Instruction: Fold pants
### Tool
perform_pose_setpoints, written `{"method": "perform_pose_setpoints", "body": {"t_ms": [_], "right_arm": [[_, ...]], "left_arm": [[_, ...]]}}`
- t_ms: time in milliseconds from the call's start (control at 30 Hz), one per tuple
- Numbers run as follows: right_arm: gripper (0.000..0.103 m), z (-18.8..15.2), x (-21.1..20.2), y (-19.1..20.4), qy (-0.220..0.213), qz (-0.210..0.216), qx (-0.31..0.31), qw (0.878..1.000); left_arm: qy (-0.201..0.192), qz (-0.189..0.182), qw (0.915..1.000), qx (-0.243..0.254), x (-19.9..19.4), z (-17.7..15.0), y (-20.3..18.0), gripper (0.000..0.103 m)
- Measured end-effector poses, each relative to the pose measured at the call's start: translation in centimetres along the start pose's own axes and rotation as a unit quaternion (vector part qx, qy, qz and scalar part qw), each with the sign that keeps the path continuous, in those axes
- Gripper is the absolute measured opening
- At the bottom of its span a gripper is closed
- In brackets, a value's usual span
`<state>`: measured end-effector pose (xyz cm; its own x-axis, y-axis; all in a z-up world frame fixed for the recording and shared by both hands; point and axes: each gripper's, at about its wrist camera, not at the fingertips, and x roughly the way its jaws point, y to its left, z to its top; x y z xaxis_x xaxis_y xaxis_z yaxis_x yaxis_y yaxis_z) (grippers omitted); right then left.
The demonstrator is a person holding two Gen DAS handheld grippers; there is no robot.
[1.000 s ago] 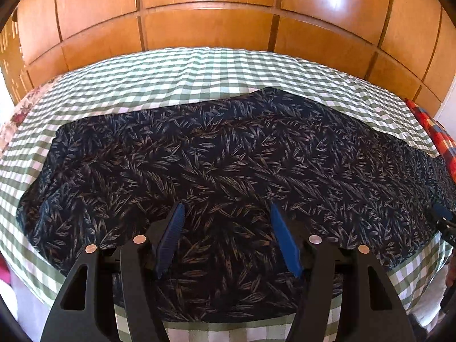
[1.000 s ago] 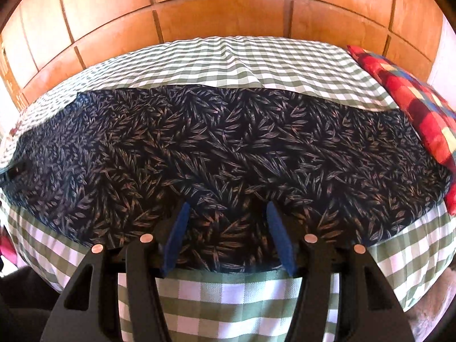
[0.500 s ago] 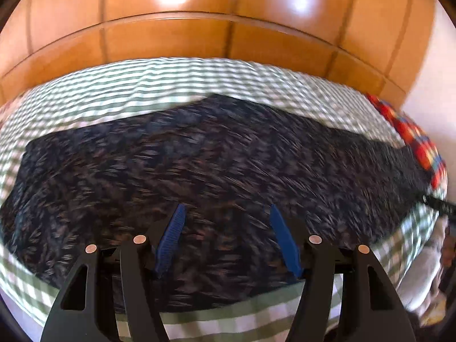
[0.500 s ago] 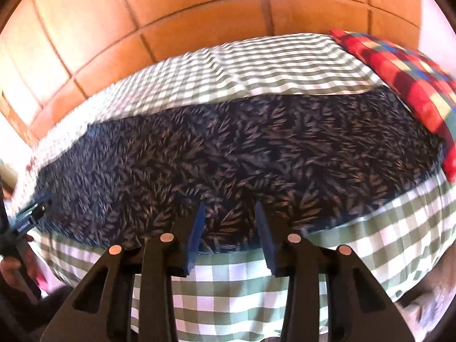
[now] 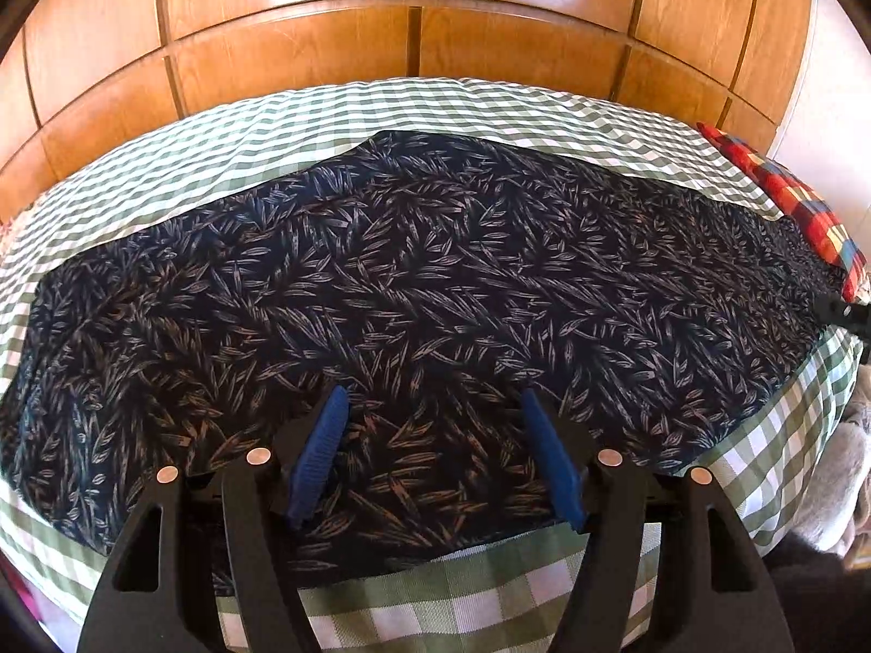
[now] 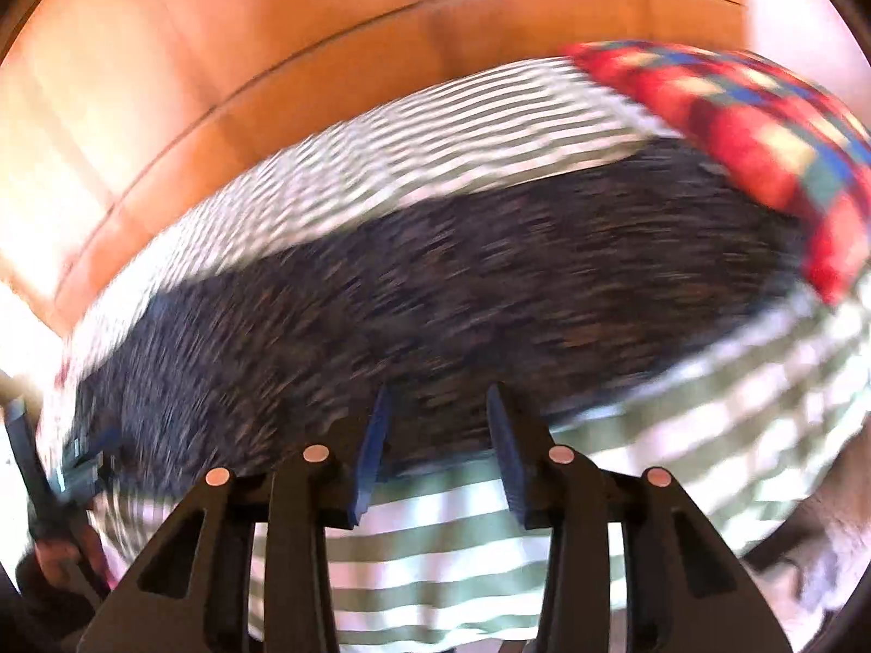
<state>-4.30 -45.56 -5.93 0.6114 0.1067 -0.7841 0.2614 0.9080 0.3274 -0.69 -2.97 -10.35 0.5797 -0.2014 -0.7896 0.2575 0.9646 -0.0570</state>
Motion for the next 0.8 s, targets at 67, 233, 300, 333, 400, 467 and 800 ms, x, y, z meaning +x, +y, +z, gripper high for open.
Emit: {"method": "perform_pose_setpoints", "body": {"t_ms": [67,233,300,333,400,467,800], "right_arm": [[0.037,1.0,-1.3,-3.7,-0.023,-0.022,0.064,0.997],[0.038,2.8,-4.4,-12.6,-0.093,-0.051,0.227,0.968],[0.039,3.6,-4.3,-14.0,-0.097,-0.051,0.242,0.964],[0.039,4.2,-4.0,-14.4,-0.092,-0.046,0.245,0.964],[0.044,4.8,-3.1,-14.6,-0.082,-0.044,0.243,0.965],[0.039,5.5,-1.9,-15.0,-0.057,-0.074,0.238,0.967],[0.01,5.7,-0.5,-15.5,-0.036,-0.144,0.212,0.966]], "left_arm": [[0.002,0.0,1.0,-0.001,0.0,0.1,0.0,0.065],[0.013,0.001,0.9999,-0.004,0.2,0.4,0.0,0.067],[0.016,0.0,0.9999,-0.004,0.3,0.5,0.0,0.069],[0.019,0.002,0.9998,-0.004,0.3,0.6,-0.1,0.069],[0.022,0.002,0.9998,-0.004,0.5,0.8,-0.2,0.071],[0.025,0.004,0.9997,-0.004,0.7,0.9,-0.4,0.073],[0.031,0.003,0.9995,-0.005,1.0,1.1,-0.5,0.074]]}}
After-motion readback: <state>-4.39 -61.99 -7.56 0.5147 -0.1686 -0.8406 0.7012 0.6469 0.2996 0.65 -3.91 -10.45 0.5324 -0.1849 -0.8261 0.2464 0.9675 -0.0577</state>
